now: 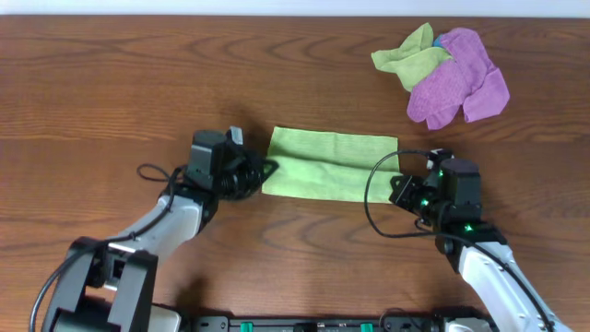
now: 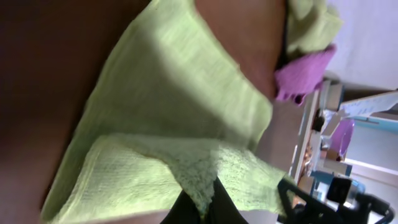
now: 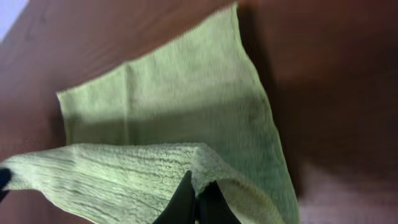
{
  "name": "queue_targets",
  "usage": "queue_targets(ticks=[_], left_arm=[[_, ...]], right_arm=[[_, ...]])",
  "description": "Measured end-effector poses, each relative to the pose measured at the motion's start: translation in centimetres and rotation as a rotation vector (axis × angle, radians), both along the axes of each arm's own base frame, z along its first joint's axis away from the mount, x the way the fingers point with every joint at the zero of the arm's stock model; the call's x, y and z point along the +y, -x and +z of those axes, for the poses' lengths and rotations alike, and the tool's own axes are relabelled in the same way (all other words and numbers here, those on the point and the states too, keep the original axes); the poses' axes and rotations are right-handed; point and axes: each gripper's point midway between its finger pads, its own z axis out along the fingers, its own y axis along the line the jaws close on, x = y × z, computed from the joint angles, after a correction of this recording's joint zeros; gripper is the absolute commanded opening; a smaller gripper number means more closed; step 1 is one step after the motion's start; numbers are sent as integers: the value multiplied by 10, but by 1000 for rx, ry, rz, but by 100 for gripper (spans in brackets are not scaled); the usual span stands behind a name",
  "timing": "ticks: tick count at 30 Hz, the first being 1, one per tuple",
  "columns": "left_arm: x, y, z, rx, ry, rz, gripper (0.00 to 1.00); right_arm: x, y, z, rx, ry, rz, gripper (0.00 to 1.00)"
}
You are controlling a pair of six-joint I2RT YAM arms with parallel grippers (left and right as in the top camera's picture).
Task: Fold the cloth
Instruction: 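Lift the near edge with both grippers and fold it toward the far edge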
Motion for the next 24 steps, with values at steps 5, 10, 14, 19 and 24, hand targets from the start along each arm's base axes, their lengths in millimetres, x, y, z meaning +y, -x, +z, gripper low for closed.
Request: queue_targets(ticks=[5,10,14,19,24], left_arm=[[-10,-34,19,-64,2,9,6],[-21,-44,11,-51,-10,-3,6],[-20,-45,-1,-33,-29,6,6],[-16,-50,-4,-44,-54,36,6],[-12,-53,-5,-53,-73,57,6]], right_arm=[[-5,-15,4,-51,12,-37,1],[-10,-26,-5,-37,30,-62,2],[-12,-47,-6,-44,42,-77,2],[-12,-76,-9,-33,63,-78,1],[-12,-91,-14,-26,80,-66,2]])
